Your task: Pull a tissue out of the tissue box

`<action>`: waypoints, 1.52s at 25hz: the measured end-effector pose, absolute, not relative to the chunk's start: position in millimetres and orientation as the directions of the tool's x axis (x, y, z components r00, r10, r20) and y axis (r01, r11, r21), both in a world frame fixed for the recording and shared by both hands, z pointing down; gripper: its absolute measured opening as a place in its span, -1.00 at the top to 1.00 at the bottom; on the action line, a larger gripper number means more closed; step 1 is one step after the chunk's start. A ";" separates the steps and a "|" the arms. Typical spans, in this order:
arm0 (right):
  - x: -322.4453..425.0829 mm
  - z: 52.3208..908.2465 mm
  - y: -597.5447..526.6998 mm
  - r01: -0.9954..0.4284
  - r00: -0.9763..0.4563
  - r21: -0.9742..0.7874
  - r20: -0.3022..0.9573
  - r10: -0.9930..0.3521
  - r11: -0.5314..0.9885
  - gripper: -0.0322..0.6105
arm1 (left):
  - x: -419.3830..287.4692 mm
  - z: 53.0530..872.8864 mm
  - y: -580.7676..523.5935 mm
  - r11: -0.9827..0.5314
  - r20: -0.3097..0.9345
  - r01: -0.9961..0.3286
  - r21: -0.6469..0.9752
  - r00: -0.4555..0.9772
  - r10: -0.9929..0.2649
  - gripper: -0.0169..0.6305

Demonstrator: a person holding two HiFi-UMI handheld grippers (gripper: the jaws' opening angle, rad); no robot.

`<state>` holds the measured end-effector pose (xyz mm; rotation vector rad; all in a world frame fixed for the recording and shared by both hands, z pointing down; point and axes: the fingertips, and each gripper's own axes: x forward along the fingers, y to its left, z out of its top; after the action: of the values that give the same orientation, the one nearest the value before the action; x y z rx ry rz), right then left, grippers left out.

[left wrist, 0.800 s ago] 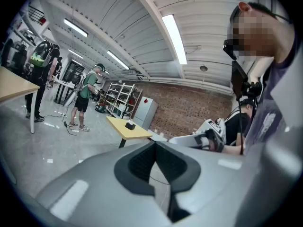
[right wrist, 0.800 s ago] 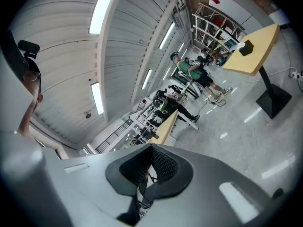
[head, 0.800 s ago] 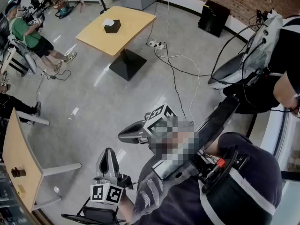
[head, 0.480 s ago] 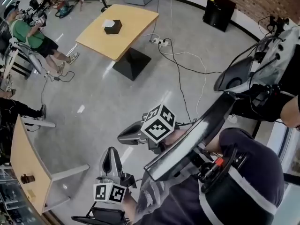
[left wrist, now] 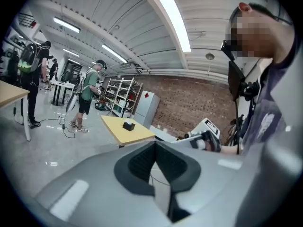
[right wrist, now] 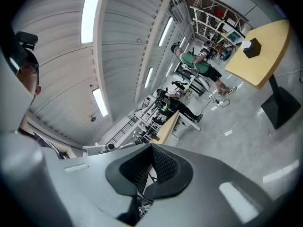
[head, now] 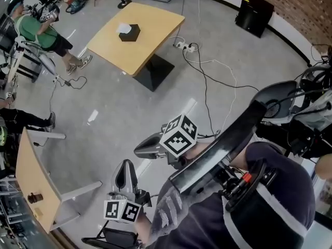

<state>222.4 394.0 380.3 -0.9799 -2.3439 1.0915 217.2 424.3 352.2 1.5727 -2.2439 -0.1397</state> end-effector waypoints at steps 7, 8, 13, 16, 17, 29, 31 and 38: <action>201.4 390.6 309.5 0.456 -0.693 -0.713 0.091 0.715 0.532 0.90 | 191.1 346.6 352.3 0.367 0.282 -0.896 0.252 -0.295 -0.913 0.94; 200.4 390.4 302.3 0.463 -0.686 -0.713 0.088 0.722 0.527 0.90 | 188.8 345.9 345.5 0.370 0.285 -0.896 0.245 -0.298 -0.911 0.94; 194.3 385.3 272.0 0.505 -0.688 -0.649 0.096 0.720 0.569 0.90 | 180.2 351.5 312.6 0.336 0.311 -0.914 0.227 -0.259 -0.914 0.94; 182.6 390.5 260.9 0.499 -0.699 -0.603 0.144 0.700 0.623 0.90 | 172.5 356.7 298.3 0.307 0.306 -0.923 0.230 -0.230 -0.924 0.94; 178.9 392.8 258.5 0.494 -0.704 -0.594 0.157 0.693 0.636 0.90 | 170.1 358.5 294.1 0.292 0.303 -0.927 0.236 -0.216 -0.928 0.94; 122.3 402.7 237.9 0.303 -0.802 -0.565 0.284 0.525 0.768 0.90 | 95.7 363.9 272.1 0.119 0.233 -0.940 0.320 -0.044 -0.972 0.94; 111.8 402.4 243.5 0.282 -0.810 -0.567 0.293 0.508 0.774 0.90 | 79.7 368.8 275.7 0.104 0.229 -0.934 0.342 -0.025 -0.973 0.94; 67.2 403.0 245.6 0.220 -0.822 -0.554 0.338 0.458 0.803 0.90 | 30.5 375.8 276.3 0.063 0.222 -0.923 0.379 0.024 -0.975 0.94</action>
<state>67.2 245.6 403.0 -0.5061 -2.5250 0.6966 30.5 276.3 375.8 1.8885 -1.9278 -0.1638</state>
